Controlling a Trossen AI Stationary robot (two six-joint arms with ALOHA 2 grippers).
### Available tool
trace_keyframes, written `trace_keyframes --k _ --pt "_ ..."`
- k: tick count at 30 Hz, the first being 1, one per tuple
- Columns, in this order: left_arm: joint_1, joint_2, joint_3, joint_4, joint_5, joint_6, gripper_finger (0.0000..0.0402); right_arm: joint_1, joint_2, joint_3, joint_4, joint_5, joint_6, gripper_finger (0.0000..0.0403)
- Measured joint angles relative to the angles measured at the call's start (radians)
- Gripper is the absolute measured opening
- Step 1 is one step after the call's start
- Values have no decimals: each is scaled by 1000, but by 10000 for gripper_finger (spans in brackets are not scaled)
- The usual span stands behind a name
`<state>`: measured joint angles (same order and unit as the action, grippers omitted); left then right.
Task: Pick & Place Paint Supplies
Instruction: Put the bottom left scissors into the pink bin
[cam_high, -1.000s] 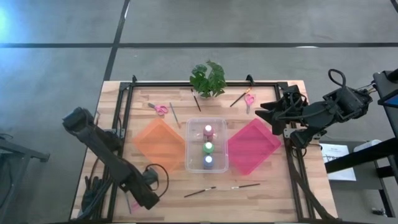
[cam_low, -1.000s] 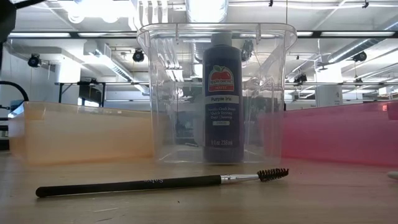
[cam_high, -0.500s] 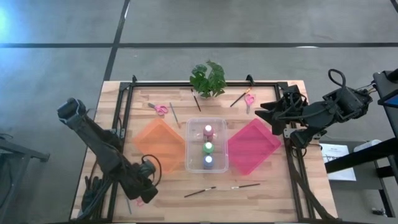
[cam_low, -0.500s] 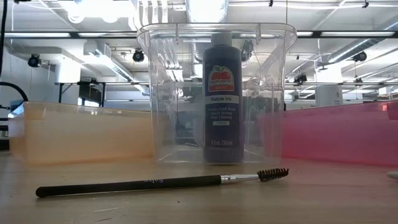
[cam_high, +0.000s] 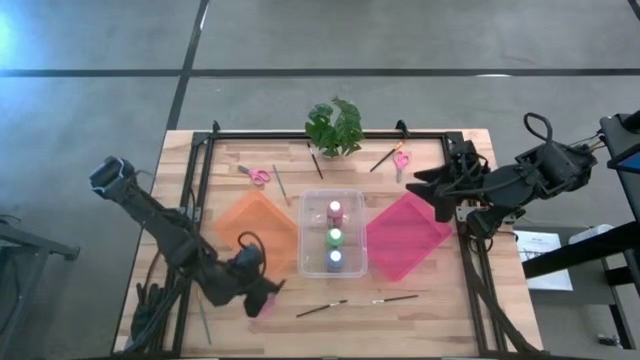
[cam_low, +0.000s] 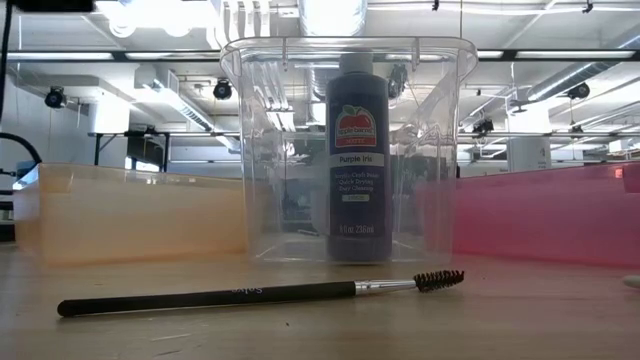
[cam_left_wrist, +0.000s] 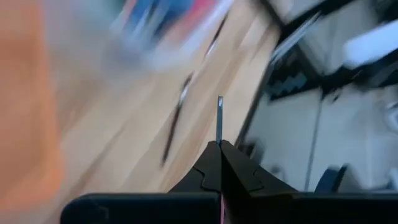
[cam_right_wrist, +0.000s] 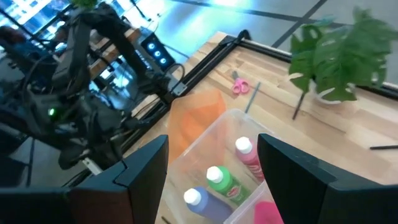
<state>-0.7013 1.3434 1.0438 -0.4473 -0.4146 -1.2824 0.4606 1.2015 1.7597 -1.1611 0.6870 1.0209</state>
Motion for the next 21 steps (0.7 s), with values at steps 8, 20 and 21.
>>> trace_keyframes --k 8,20,21 --pt "174 1 77 274 -85 340 0 0 48 -14 77 -68 -35 241" --pt "370 2 116 524 -136 584 0 -5 152 -14 257 -202 -97 241" --pt "378 2 116 536 -136 597 0 -8 166 -14 274 -212 -104 241"
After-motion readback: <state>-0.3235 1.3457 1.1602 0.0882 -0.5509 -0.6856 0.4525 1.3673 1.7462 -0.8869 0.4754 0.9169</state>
